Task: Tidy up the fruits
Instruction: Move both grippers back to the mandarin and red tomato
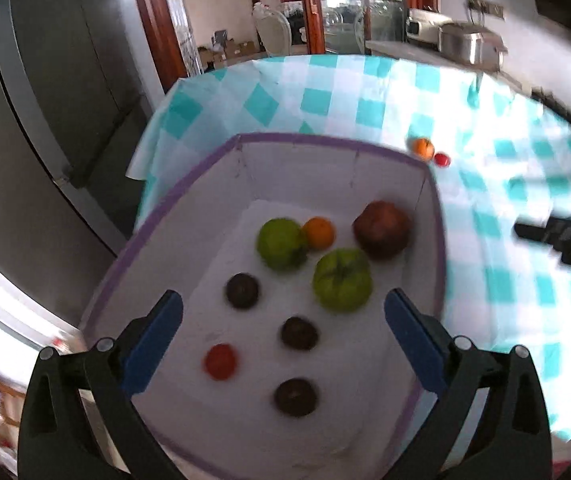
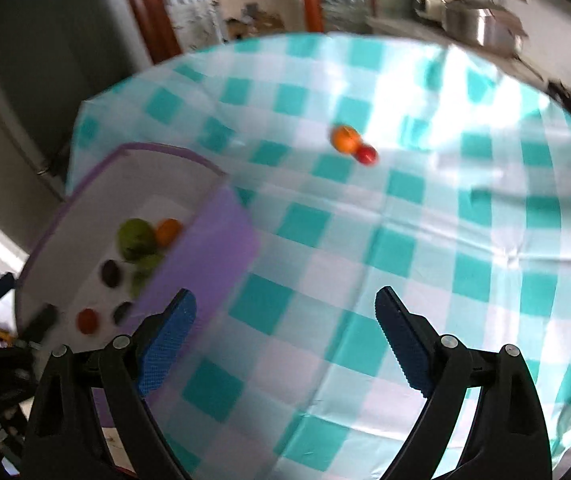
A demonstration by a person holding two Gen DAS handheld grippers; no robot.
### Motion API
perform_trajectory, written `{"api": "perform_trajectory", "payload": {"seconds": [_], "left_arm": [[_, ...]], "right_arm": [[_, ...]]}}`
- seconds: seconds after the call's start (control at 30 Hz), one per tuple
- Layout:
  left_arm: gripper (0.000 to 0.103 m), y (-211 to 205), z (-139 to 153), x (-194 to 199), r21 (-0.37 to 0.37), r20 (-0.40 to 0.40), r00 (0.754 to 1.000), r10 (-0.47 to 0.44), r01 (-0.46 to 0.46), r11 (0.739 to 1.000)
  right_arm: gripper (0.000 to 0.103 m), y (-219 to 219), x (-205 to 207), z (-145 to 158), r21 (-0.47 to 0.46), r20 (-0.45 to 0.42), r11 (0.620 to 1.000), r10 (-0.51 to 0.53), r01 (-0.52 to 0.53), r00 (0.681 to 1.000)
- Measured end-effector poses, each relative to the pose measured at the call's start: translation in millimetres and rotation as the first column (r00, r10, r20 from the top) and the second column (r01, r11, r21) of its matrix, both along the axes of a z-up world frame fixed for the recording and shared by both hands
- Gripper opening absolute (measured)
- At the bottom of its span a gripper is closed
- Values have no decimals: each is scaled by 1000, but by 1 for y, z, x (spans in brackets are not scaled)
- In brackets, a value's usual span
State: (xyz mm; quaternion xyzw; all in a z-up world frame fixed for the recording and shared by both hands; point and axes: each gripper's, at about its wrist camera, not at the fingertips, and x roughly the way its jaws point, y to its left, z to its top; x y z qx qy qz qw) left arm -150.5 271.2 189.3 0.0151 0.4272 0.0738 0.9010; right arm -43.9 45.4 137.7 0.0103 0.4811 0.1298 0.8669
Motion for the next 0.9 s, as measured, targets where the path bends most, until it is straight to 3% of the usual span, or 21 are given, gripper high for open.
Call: {"api": "perform_trajectory", "payload": {"seconds": [0.17, 0.27, 0.4, 0.57, 0.9], "left_arm": [[101, -16, 17, 37, -121, 50, 999, 18, -12, 993], [101, -34, 23, 57, -145, 74, 997, 3, 8, 989], [101, -66, 29, 82, -101, 90, 996, -11, 20, 995], [101, -105, 30, 112, -57, 78, 995, -57, 61, 996], [101, -154, 17, 149, -8, 33, 994, -105, 105, 994]], "right_arm": [[86, -30, 49, -27, -25, -46, 999, -49, 48, 998], [80, -45, 78, -42, -16, -64, 999, -45, 44, 997], [72, -56, 121, -59, 26, -67, 1000, -7, 9, 998], [68, -54, 184, -84, 50, -42, 997, 53, -51, 998], [57, -29, 257, -122, -16, 34, 985, 170, -170, 985]]}}
